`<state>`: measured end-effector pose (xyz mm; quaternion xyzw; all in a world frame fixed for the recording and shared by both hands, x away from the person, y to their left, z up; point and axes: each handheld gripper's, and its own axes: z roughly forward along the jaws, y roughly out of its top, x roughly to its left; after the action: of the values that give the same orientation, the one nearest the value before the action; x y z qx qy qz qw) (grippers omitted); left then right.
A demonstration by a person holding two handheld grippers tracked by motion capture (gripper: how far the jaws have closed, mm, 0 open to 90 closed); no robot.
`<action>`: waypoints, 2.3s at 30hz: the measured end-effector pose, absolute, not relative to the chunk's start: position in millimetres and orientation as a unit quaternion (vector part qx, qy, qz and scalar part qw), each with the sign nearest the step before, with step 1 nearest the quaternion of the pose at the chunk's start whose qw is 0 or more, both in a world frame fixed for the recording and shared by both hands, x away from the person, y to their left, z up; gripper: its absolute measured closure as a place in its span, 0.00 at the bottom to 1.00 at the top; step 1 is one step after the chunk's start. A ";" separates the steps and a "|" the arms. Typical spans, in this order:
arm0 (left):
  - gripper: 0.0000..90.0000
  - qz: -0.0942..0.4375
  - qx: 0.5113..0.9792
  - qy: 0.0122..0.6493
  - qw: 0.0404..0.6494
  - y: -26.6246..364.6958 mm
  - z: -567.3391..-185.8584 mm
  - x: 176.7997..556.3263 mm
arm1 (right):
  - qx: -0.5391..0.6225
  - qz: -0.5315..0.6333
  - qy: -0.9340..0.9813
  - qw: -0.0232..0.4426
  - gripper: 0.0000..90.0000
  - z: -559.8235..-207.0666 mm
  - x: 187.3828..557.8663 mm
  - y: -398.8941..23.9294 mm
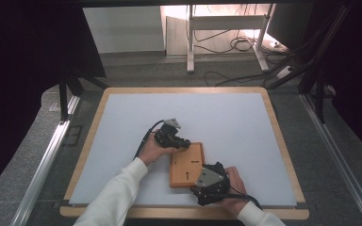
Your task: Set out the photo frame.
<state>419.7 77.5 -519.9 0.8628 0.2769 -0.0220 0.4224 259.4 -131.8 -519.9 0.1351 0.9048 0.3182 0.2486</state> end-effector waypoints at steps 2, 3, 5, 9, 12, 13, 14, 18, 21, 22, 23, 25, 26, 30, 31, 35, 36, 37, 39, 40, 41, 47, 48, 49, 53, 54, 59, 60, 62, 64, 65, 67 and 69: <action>0.93 -0.025 0.863 0.278 0.422 77.7 -519.8 420.4 | 0.123 0.303 0.906 0.268 0.13 -523.7 258.7 -125.9; 0.93 -0.026 0.862 0.278 0.422 77.8 -519.9 420.5 | 0.123 0.303 0.906 0.268 0.13 -523.7 258.7 -125.9; 0.93 -0.027 0.862 0.280 0.422 77.7 -519.9 420.4 | 0.123 0.299 0.904 0.280 0.14 -524.8 260.2 -123.2; 0.93 -0.028 0.861 0.282 0.423 78.5 -520.0 421.1 | 0.112 0.302 0.899 0.295 0.17 -524.5 258.1 -122.4; 0.93 -0.022 0.862 0.282 0.421 77.3 -519.4 419.9 | 0.099 0.298 0.897 0.311 0.19 -524.5 254.8 -121.4; 0.93 -0.021 0.862 0.283 0.421 77.3 -519.5 419.9 | 0.095 0.298 0.896 0.315 0.20 -524.0 254.2 -121.5; 0.93 -0.021 0.861 0.283 0.423 77.6 -519.8 420.2 | 0.093 0.299 0.895 0.319 0.21 -523.6 253.6 -121.5; 0.93 -0.017 0.858 0.286 0.426 78.3 -520.0 420.7 | 0.086 0.305 0.890 0.329 0.28 -518.4 252.0 -123.9; 0.93 -0.012 0.858 0.289 0.425 78.5 -519.9 421.2 | 0.084 0.311 0.884 0.339 0.34 -512.8 251.6 -126.2; 0.93 -0.011 0.857 0.289 0.426 78.6 -519.9 421.3 | 0.083 0.311 0.884 0.340 0.37 -511.9 251.5 -126.7; 0.93 -0.011 0.857 0.290 0.426 78.6 -519.9 421.4 | 0.081 0.311 0.884 0.341 0.40 -511.3 251.3 -127.1; 0.92 -0.009 0.857 0.290 0.426 78.4 -519.7 421.2 | 0.075 0.310 0.884 0.343 0.43 -511.0 251.2 -127.1; 0.92 -0.008 0.857 0.291 0.425 78.2 -519.6 421.1 | 0.070 0.306 0.883 0.348 0.44 -510.5 250.4 -126.7; 0.91 -0.007 0.856 0.293 0.427 78.7 -519.7 421.6 | 0.056 0.301 0.879 0.365 0.49 -508.4 247.7 -124.4; 0.91 -0.007 0.855 0.294 0.427 78.8 -519.8 421.7 | 0.054 0.300 0.879 0.368 0.50 -507.6 247.5 -124.4; 0.89 -0.006 0.854 0.295 0.428 80.1 -520.0 422.9 | 0.051 0.303 0.873 0.378 0.53 -503.4 248.2 -126.5; 0.89 -0.006 0.853 0.296 0.429 80.4 -519.9 423.1 | 0.051 0.304 0.872 0.380 0.54 -502.0 248.4 -127.0; 0.88 -0.006 0.853 0.296 0.430 80.7 -519.9 423.1 | 0.052 0.306 0.871 0.381 0.54 -500.3 249.1 -127.6; 0.86 -0.005 0.851 0.298 0.432 81.1 -519.5 423.0 | 0.053 0.308 0.869 0.383 0.55 -497.8 249.9 -128.2; 0.84 -0.003 0.850 0.299 0.434 81.6 -518.9 422.9 | 0.053 0.307 0.869 0.384 0.56 -496.4 250.4 -128.4; 0.81 0.000 0.849 0.300 0.434 82.7 -517.8 423.1 | 0.054 0.310 0.867 0.385 0.56 -495.8 251.1 -128.3; 0.63 0.021 0.834 0.315 0.452 98.0 -507.5 420.0 | 0.049 0.303 0.870 0.386 0.58 -493.7 251.6 -126.9; 0.61 0.026 0.830 0.318 0.457 102.3 -505.9 418.5 | 0.049 0.302 0.870 0.387 0.58 -493.5 251.6 -126.9; 0.58 0.034 0.828 0.322 0.458 106.8 -504.3 416.7 | 0.050 0.301 0.870 0.386 0.58 -493.1 251.4 -127.2; 0.51 0.076 0.826 0.327 0.453 120.3 -499.0 402.3 | 0.051 0.303 0.871 0.383 0.59 -490.8 252.6 -129.0; 0.50 0.084 0.826 0.326 0.453 123.4 -497.8 399.0 | 0.052 0.304 0.871 0.382 0.59 -490.5 253.1 -129.5; 0.44 0.104 0.828 0.322 0.447 136.8 -493.9 382.9 | 0.050 0.304 0.871 0.382 0.60 -488.9 253.7 -130.2; 0.43 0.106 0.831 0.320 0.443 139.7 -494.2 378.3 | 0.050 0.304 0.871 0.382 0.60 -488.7 253.8 -130.3; 0.42 0.106 0.834 0.317 0.439 144.2 -495.4 371.5 | 0.051 0.305 0.872 0.381 0.60 -488.5 254.1 -130.6; 0.40 0.109 0.834 0.319 0.436 149.2 -496.6 364.4 | 0.051 0.305 0.872 0.380 0.60 -487.8 254.5 -130.9; 0.39 0.108 0.834 0.322 0.435 151.4 -497.2 361.4 | 0.051 0.306 0.871 0.380 0.60 -487.8 254.8 -130.8; 0.37 0.104 0.835 0.324 0.432 155.2 -498.5 356.1 | 0.051 0.307 0.871 0.379 0.60 -487.6 255.1 -130.8; 0.36 0.101 0.839 0.325 0.425 158.2 -501.3 350.2 | 0.051 0.307 0.871 0.379 0.60 -487.6 255.1 -130.8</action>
<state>350.2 158.2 -501.3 0.8387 0.3248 0.1005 0.4254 255.1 -130.8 -487.6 0.0514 0.8712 0.3073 0.3793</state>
